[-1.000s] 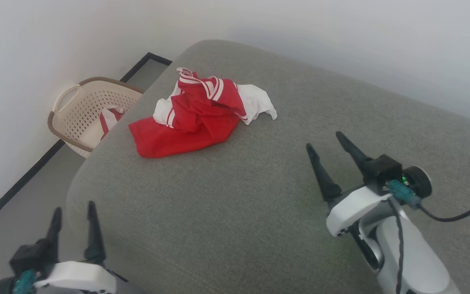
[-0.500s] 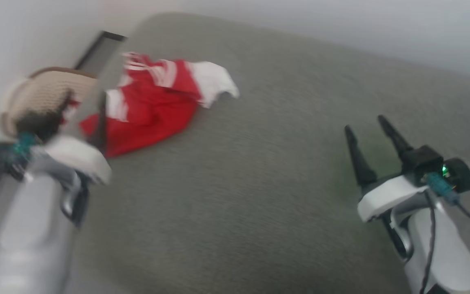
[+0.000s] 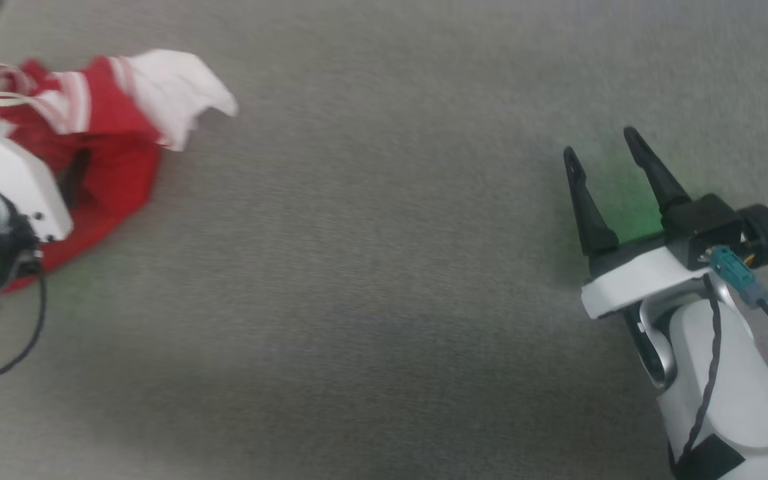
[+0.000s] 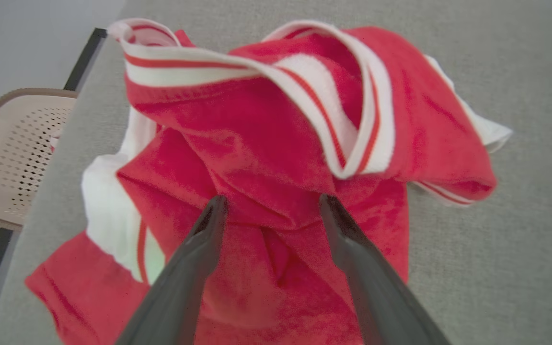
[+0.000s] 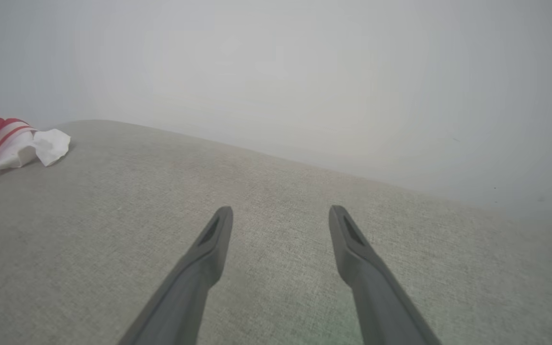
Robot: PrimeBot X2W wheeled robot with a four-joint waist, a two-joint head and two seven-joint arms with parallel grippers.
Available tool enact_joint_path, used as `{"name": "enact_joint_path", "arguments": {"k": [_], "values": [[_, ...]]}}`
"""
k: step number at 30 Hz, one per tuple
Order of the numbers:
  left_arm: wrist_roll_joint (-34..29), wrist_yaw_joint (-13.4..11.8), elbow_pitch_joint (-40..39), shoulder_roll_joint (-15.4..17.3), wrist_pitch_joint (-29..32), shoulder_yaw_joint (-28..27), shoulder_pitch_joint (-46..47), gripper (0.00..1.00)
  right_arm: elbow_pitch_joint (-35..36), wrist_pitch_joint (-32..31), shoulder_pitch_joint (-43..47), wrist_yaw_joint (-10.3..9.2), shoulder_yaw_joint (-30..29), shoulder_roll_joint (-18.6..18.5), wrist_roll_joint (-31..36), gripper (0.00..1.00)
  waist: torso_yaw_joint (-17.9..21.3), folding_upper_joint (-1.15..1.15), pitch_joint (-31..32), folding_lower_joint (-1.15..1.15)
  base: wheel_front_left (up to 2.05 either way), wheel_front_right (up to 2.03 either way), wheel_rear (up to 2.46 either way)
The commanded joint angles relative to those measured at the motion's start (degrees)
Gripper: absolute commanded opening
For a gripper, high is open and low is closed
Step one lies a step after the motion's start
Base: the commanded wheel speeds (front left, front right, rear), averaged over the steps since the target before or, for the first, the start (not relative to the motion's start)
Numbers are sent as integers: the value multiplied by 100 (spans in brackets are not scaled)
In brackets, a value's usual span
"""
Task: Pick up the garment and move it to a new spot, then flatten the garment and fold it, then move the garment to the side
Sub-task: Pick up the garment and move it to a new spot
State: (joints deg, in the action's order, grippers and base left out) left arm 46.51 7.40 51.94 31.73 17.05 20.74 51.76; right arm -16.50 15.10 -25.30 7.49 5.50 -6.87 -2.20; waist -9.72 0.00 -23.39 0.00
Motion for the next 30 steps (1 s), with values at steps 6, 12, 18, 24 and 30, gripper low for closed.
{"name": "enact_joint_path", "arguments": {"k": [6, 12, 18, 24, 30], "values": [[629, 6, 169, 314, 303, 322, 224, 100, 222, 2, -232, 1, 28, -27, 115, 100, 485, 0, -750, 0, 0, 0, 0], [950, 6, 343, 216, 361, 794, 76, 28, 288, 4, -153, 1, 23, 60, 169, 100, 553, 0, -757, 0, 0, 0, 0], [1026, 6, 388, 445, -501, 900, 252, 0, 336, 5, -145, 1, 8, 114, 153, 100, 532, 0, -482, 0, 0, 0, 0], [1283, 6, 224, 473, -1262, 923, 631, 0, 238, 6, 0, 1, -50, 210, -5, 100, 566, 0, 155, 0, 0, 0, 0], [1671, 6, -876, 463, -1341, 1253, 822, 0, 269, 6, 162, 1, -148, 299, -177, 100, 813, 0, 442, 0, 0, 0, 0]]}}
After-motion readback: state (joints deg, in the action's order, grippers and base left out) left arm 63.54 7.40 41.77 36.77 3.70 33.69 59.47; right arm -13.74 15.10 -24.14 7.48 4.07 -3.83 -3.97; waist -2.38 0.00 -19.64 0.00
